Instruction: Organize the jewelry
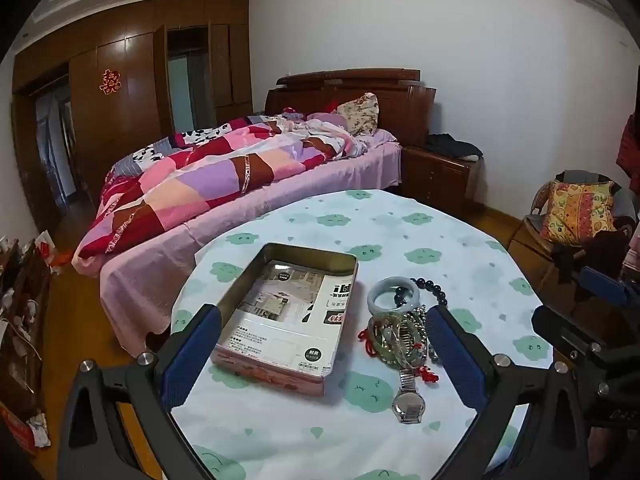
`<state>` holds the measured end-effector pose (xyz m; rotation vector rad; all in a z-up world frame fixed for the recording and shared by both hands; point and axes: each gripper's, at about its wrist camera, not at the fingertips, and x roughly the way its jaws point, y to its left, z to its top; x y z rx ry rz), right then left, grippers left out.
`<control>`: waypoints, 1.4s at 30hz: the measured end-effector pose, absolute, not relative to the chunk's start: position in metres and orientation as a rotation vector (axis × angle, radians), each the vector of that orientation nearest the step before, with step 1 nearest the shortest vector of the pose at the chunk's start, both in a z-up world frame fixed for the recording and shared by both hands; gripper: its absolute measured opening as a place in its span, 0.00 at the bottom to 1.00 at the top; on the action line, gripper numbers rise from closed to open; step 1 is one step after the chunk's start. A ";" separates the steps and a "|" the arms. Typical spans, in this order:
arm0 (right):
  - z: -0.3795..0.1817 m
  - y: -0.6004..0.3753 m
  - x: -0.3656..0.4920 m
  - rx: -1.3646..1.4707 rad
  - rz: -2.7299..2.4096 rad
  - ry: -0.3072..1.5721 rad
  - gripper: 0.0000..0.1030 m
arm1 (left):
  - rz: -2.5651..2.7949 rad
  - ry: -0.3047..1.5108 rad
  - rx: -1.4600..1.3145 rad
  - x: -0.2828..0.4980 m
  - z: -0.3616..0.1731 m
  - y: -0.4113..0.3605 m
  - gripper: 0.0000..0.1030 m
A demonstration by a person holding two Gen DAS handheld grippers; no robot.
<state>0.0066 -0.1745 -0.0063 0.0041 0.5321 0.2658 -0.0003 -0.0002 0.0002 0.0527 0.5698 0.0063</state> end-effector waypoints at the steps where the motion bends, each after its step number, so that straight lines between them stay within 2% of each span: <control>1: -0.006 -0.175 0.007 0.010 0.268 0.531 1.00 | 0.014 0.568 0.052 0.000 0.000 0.000 0.99; 42: -0.013 -0.175 0.008 0.027 0.274 0.550 1.00 | 0.020 0.588 0.011 0.005 -0.011 0.007 0.99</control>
